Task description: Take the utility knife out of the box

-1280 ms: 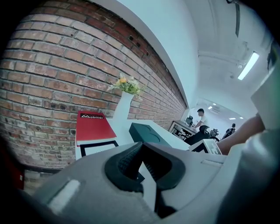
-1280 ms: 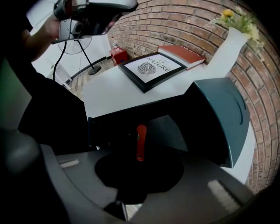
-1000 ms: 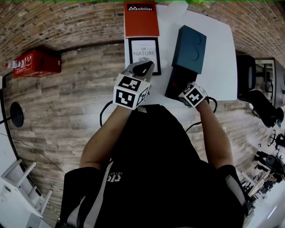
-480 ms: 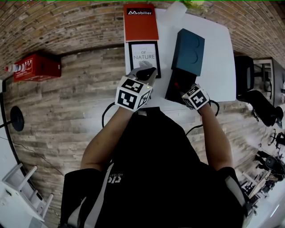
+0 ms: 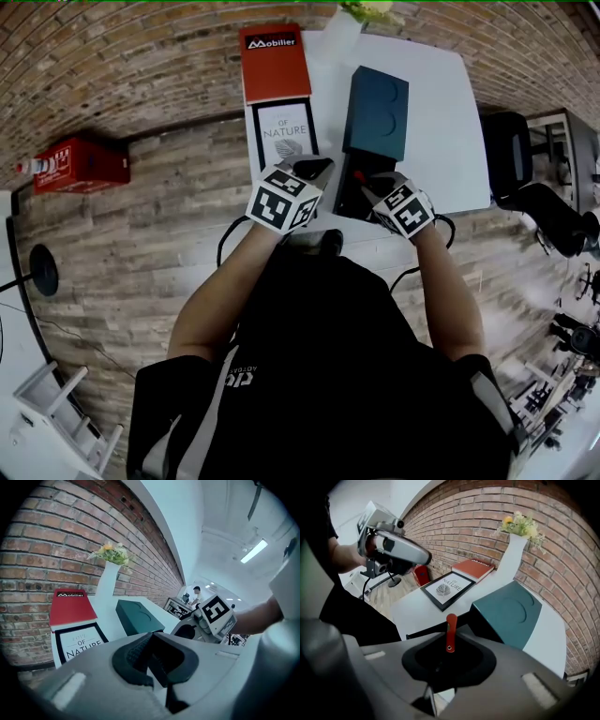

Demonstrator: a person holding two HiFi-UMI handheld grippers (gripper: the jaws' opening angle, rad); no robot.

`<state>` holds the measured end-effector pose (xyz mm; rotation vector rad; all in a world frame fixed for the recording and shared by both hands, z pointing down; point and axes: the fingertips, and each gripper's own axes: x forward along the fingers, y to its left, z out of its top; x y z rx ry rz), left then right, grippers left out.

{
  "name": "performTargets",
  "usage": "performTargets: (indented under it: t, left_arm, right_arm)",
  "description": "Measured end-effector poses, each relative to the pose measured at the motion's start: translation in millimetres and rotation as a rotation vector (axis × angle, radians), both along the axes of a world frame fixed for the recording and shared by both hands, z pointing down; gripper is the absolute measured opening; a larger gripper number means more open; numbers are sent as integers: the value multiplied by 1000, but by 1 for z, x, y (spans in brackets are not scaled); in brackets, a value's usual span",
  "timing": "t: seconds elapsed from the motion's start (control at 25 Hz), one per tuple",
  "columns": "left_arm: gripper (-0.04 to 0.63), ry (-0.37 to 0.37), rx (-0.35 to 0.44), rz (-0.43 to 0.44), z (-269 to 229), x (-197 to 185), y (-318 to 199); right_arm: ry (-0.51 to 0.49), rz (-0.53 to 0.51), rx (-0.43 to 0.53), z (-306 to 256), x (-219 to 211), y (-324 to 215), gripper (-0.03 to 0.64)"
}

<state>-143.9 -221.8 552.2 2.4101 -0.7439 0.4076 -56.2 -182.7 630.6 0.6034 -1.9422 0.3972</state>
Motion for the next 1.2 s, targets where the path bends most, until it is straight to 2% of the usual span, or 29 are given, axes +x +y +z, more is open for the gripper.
performTargets:
  t: [0.44,0.76,0.88,1.0,1.04,1.08,1.2]
  left_arm:
    - [69,68,-52,37,-22,66,-8]
    - [69,88,-53,71,-42,106,-4]
    - [41,85,-50,73,-47,116,-4]
    - [25,96,-43,67,-54,120,-4]
    - [17,97,-39,58,-57,121,-4]
    - [17,99,-35,44,-59,121,-5]
    - [17,131,-37,-18,-68,119,-11]
  right_arm:
    - [-189,-54,153,-70,7,-12,58]
    - [-252,-100,229,-99,21,-11,58]
    - [-269,-102,251,-105,27,-11,58]
    - [-281,-98,289,-109,32,-14,61]
    - [-275,-95,309,-110,34,-16,29]
    - [-265,-91,327,-110,36,-17,31]
    - [-256,-71,355,-108,37,-18,99]
